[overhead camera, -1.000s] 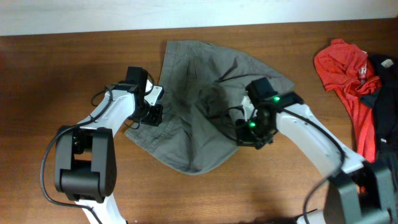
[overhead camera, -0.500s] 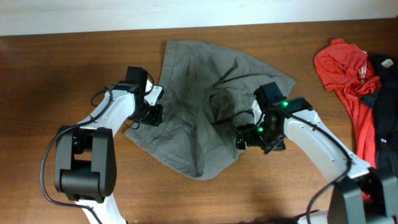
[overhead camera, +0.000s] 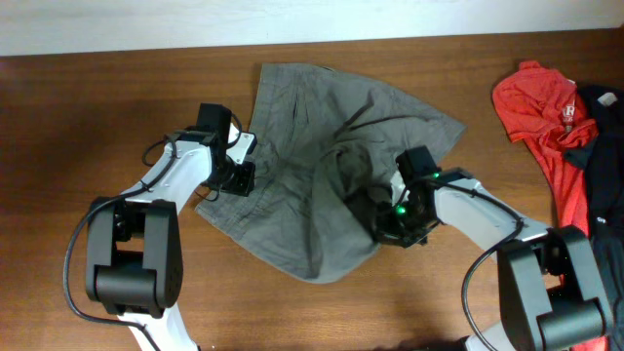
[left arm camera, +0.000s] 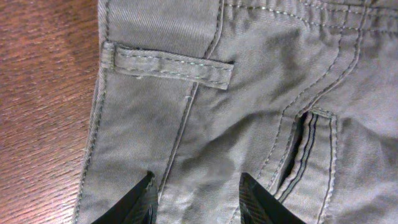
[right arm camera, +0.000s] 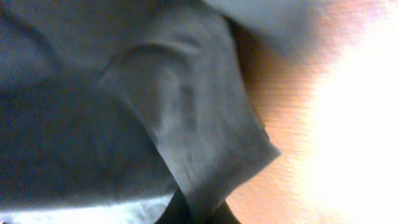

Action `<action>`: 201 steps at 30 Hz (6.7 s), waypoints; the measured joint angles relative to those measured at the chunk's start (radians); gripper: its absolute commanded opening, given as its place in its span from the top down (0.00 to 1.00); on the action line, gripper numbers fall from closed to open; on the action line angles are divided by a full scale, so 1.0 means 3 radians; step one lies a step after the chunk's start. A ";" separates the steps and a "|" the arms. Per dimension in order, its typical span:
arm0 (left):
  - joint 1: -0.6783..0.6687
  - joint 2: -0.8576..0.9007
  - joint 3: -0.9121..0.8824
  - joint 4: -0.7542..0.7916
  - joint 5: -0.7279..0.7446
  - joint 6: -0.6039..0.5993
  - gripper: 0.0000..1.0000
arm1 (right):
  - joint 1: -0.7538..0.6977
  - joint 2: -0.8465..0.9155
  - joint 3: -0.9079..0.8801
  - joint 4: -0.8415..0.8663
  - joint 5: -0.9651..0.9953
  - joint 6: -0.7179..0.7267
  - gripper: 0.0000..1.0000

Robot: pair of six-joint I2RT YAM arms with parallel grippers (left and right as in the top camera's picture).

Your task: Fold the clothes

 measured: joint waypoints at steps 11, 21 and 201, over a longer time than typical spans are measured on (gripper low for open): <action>0.0000 0.0000 0.0000 0.0008 -0.0003 -0.0001 0.52 | -0.0127 -0.1344 0.0570 -0.2275 0.0774 -0.0144 0.96; 0.0000 0.0000 0.0000 0.0003 -0.0001 -0.0001 0.51 | 0.0343 -0.1377 0.0570 -0.2631 0.0671 -0.0085 0.35; 0.0984 -0.0739 -0.0125 -0.1470 -0.0226 -0.0726 0.47 | -0.0745 -0.1433 -0.0434 -0.1307 0.0529 0.0251 0.96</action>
